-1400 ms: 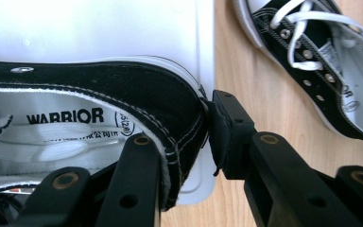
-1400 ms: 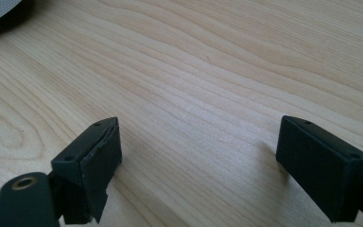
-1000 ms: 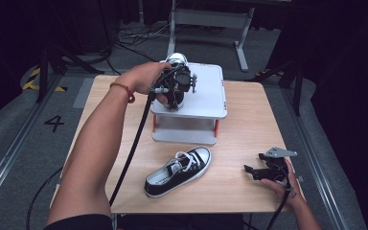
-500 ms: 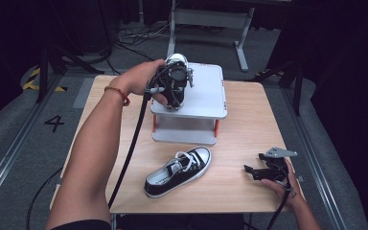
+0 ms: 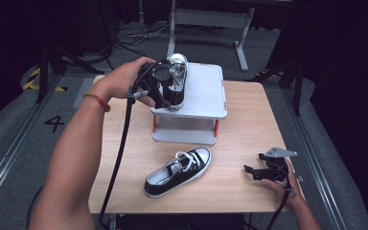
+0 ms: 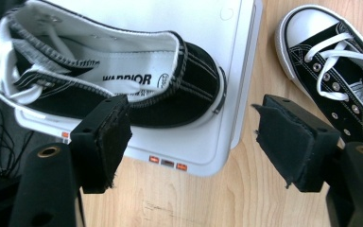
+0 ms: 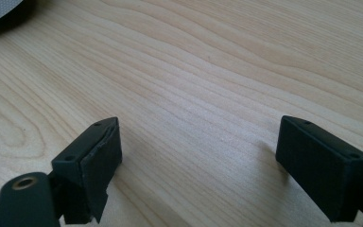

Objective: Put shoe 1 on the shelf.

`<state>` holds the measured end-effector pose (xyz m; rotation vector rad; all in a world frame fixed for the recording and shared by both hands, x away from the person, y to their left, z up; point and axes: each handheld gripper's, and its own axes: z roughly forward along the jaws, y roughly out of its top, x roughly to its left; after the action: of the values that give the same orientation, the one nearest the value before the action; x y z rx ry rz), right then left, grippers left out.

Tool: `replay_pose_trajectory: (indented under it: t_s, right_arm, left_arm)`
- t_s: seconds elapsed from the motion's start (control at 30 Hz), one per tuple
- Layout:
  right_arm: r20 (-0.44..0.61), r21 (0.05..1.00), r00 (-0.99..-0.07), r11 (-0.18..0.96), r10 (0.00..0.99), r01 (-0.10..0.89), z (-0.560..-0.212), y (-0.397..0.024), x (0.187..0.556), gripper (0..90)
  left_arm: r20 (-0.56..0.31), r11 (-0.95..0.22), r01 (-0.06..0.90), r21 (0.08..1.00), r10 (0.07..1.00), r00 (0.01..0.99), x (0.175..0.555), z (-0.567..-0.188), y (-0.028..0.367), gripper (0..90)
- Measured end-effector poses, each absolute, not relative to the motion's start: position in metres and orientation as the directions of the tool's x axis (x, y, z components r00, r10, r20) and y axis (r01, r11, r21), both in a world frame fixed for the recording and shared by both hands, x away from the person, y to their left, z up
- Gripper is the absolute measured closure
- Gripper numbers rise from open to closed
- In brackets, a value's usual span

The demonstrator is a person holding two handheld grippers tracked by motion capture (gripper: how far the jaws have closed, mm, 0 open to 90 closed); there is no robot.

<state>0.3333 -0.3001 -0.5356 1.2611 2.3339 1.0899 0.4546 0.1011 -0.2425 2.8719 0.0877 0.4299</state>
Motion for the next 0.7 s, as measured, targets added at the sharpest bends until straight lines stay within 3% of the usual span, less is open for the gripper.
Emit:
replay_pose_trajectory:
  t_s: [0.13,0.33,0.7]
  right_arm:
    - [0.108,0.726,-0.583,0.337,0.805,0.6,-0.536,-0.3,0.333,15.4]
    - [0.109,0.726,-0.583,0.336,0.805,0.6,-0.536,-0.3,0.333,15.4]
    - [0.109,0.726,-0.583,0.337,0.805,0.6,-0.536,-0.3,0.333,15.4]
  left_arm:
    - [0.317,-0.955,0.001,0.298,0.1,0.943,0.441,-0.237,0.113,26.5]
    - [0.363,-0.949,-0.043,0.311,0.076,0.929,0.418,-0.24,0.126,24.7]
    - [0.395,-0.916,-0.059,0.397,0.112,0.912,0.386,-0.257,0.153,24.2]
